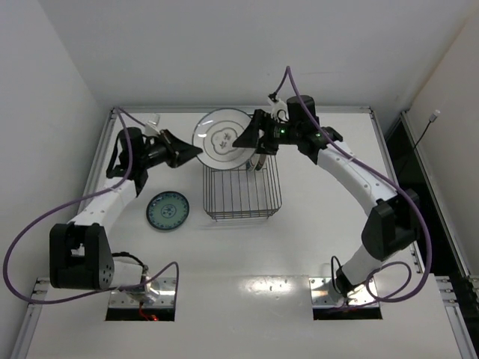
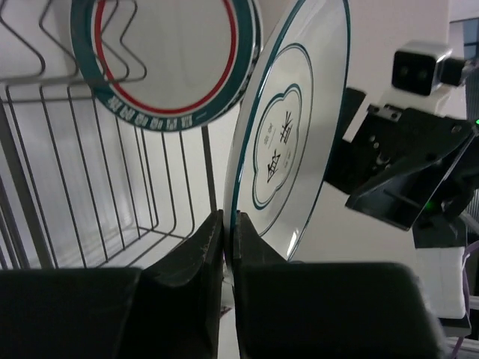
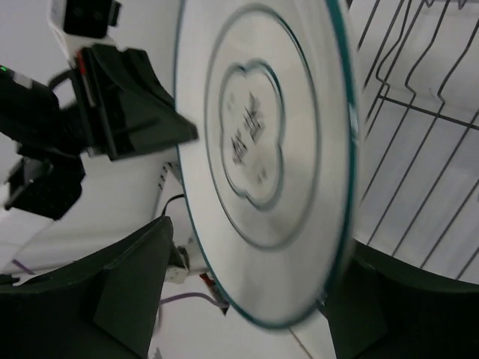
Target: Load the plates into the dish rack
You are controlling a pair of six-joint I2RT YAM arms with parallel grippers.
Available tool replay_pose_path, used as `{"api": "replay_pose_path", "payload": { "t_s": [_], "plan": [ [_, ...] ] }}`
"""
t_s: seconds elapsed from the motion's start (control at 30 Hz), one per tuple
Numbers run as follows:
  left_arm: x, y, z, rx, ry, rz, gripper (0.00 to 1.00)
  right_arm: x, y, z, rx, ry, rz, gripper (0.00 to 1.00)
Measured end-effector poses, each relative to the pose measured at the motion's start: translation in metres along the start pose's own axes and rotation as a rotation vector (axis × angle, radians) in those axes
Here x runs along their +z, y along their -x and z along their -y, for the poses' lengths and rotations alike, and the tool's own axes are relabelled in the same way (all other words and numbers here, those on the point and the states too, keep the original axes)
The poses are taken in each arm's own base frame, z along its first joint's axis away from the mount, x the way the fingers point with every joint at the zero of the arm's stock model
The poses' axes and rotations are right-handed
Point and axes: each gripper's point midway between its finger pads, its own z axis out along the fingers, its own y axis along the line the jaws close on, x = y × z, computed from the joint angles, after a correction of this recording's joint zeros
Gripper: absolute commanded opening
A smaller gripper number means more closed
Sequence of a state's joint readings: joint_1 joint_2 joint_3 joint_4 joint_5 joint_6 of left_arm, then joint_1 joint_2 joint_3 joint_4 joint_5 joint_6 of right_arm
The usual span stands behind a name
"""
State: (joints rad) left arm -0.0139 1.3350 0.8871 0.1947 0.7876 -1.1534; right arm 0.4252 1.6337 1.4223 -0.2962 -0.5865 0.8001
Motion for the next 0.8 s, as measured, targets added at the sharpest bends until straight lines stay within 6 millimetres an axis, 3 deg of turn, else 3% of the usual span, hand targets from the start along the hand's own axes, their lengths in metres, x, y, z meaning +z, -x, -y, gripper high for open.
{"api": "replay_pose_path", "payload": {
  "t_s": [0.1, 0.13, 0.17, 0.23, 0.3, 0.37, 0.4, 0.5, 0.6, 0.73, 0.8],
  "plan": [
    [0.009, -0.026, -0.005, -0.029, 0.013, -0.058, 0.0, 0.006, 0.003, 0.004, 0.036, 0.021, 0.007, 0.49],
    [0.01, -0.03, -0.006, -0.034, 0.019, -0.064, 0.0, 0.008, 0.003, 0.006, 0.05, 0.019, 0.007, 0.25],
    [0.011, -0.031, -0.005, -0.035, 0.018, -0.064, 0.0, 0.009, 0.004, 0.009, 0.052, 0.016, 0.01, 0.14],
    [0.01, -0.029, 0.001, -0.028, 0.01, -0.045, 0.0, 0.009, 0.006, 0.017, 0.093, 0.008, 0.017, 0.0],
    [0.009, -0.029, 0.004, -0.018, 0.011, -0.034, 0.4, 0.009, 0.007, 0.02, 0.111, 0.012, 0.016, 0.0],
    [0.01, -0.031, 0.002, -0.007, 0.028, -0.046, 0.72, 0.01, 0.008, 0.023, 0.111, -0.001, 0.025, 0.0],
    [0.01, -0.032, 0.001, 0.004, 0.042, -0.057, 0.8, 0.01, 0.008, 0.026, 0.113, -0.018, 0.03, 0.0],
    [0.014, -0.027, -0.005, 0.031, 0.138, -0.081, 0.83, 0.007, 0.008, 0.043, 0.119, -0.127, 0.044, 0.0],
    [0.008, -0.017, -0.024, 0.083, 0.276, -0.064, 0.85, -0.009, 0.021, 0.065, 0.096, -0.346, 0.079, 0.0],
    [-0.022, -0.009, -0.067, 0.09, 0.492, -0.041, 0.85, -0.025, 0.091, 0.038, -0.056, -0.51, 0.248, 0.0],
    [-0.04, -0.007, -0.089, 0.075, 0.592, -0.038, 0.85, -0.025, 0.11, 0.026, -0.123, -0.575, 0.305, 0.0]
  ]
}}
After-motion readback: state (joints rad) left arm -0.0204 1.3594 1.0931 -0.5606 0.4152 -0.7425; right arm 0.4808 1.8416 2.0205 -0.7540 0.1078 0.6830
